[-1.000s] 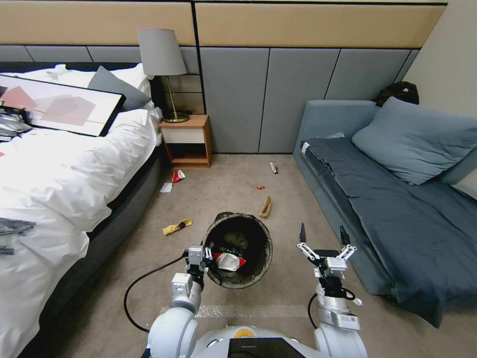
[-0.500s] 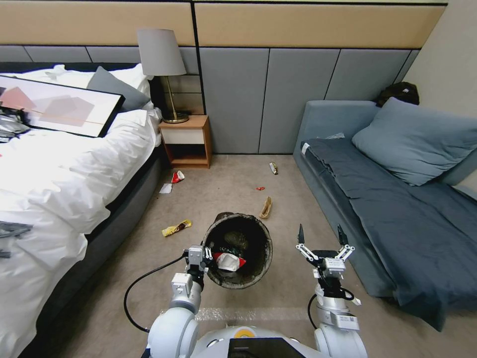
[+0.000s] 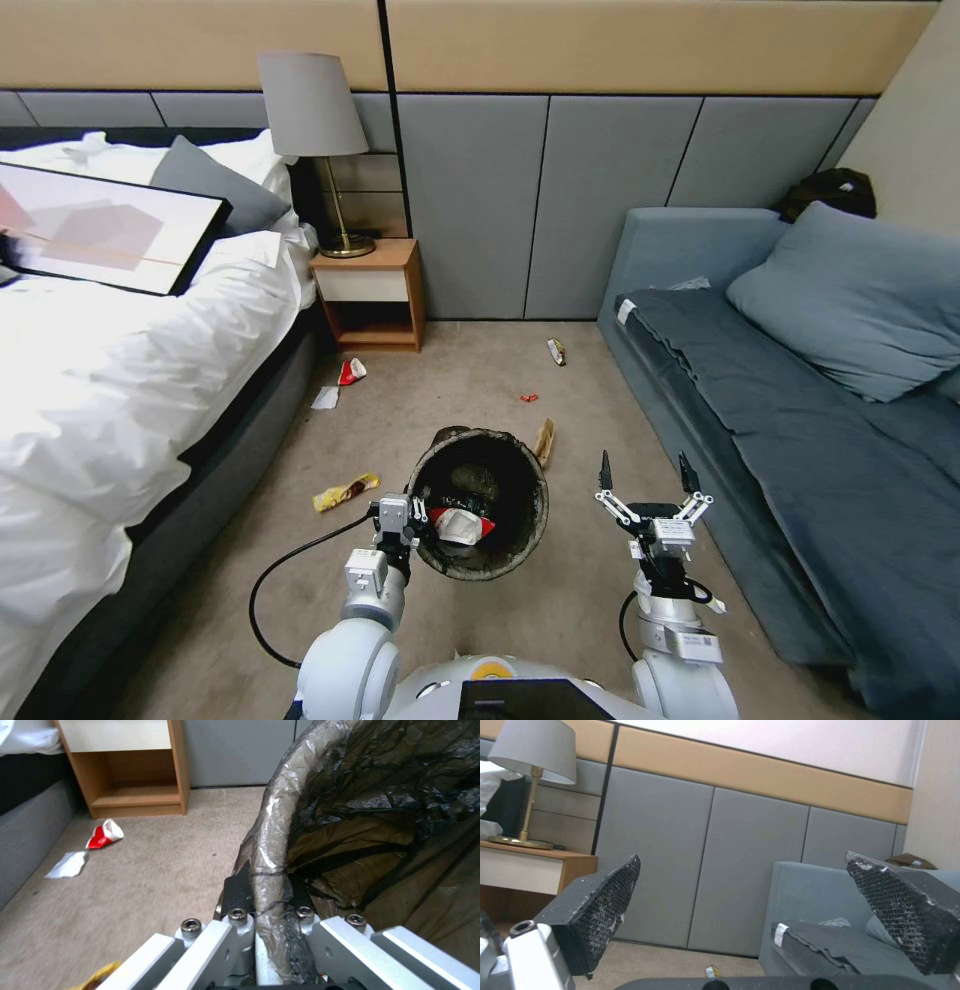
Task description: Pick up the trash bin, then pick up the garbage from the floor and place it into the trash bin.
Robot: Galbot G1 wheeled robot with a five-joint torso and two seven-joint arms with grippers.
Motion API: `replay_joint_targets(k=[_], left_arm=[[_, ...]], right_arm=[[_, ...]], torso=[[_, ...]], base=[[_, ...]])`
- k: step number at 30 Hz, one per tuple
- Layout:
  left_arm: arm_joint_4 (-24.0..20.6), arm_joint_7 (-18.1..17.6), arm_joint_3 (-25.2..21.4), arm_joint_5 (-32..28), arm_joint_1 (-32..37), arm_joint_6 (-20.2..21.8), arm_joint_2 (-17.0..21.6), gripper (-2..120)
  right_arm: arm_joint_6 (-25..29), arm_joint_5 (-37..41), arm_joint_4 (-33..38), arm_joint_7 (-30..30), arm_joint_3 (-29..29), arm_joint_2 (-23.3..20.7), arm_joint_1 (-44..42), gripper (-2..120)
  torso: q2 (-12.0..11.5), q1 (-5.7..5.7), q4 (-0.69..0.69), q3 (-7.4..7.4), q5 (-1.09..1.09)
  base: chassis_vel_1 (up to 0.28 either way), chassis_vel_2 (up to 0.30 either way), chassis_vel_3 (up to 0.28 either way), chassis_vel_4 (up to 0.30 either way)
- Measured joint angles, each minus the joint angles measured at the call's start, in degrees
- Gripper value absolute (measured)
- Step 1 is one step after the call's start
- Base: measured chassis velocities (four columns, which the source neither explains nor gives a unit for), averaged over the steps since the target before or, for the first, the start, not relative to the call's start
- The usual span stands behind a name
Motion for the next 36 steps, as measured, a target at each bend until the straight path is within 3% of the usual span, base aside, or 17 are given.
replay_joint_targets(k=[12,36], left_arm=[[0.0,0.0,0.0,0.0,-0.1,0.0,0.0,0],[0.0,0.0,0.0,0.0,0.0,0.0,0.0,0]], right_arm=[[3.1,0.8,-0.7,-1.5,0.6,0.0,1.0,100],[3.9,0.4,-0.5,-3.0,0.6,0.0,2.3,100]], torso=[[0.0,0.01,0.02,0.01,-0.02],[0.0,0.00,0.01,0.00,-0.01]], base=[[-0.169,0.182,0.181,-0.183],[-0.004,0.004,0.004,-0.005]])
